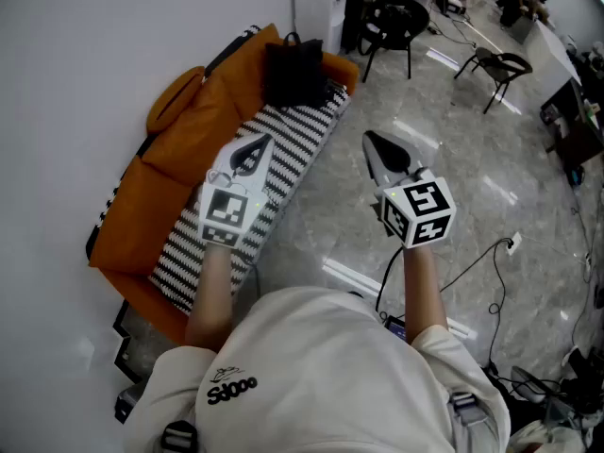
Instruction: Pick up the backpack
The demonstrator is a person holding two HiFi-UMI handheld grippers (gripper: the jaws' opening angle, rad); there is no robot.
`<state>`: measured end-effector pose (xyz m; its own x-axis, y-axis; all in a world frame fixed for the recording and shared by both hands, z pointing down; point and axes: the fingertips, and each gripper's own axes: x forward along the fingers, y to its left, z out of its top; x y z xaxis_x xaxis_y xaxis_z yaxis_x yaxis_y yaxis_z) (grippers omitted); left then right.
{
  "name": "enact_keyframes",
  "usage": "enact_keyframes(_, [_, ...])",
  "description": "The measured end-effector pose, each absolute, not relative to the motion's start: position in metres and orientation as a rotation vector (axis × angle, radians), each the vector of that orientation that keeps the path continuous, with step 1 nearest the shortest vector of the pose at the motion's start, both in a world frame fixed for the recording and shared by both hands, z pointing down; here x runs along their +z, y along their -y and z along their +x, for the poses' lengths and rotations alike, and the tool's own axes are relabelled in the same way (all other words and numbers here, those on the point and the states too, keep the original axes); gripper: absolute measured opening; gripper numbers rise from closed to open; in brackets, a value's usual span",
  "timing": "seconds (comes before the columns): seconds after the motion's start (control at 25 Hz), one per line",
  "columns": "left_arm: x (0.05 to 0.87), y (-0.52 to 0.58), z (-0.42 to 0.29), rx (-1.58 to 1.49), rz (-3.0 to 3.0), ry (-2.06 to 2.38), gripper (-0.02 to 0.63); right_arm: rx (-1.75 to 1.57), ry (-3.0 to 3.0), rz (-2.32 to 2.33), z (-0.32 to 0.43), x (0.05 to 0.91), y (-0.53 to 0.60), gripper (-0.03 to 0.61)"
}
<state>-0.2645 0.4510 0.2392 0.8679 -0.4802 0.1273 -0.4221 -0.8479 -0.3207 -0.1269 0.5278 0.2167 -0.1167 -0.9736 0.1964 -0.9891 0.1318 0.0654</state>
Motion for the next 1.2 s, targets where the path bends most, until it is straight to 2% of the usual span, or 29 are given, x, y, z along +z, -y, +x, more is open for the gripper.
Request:
enact_keyframes(0.84, [0.262,-0.500,-0.210,-0.385,-2.749,-0.752,0.011,0.158,2.305,1.861,-0.067,0.238,-0.565,0.003])
enact_keyframes(1.2, [0.277,-0.480,-0.197,-0.404,-2.763,-0.797,0.011,0.221,2.306,1.818,-0.047,0.267,-0.544,0.003])
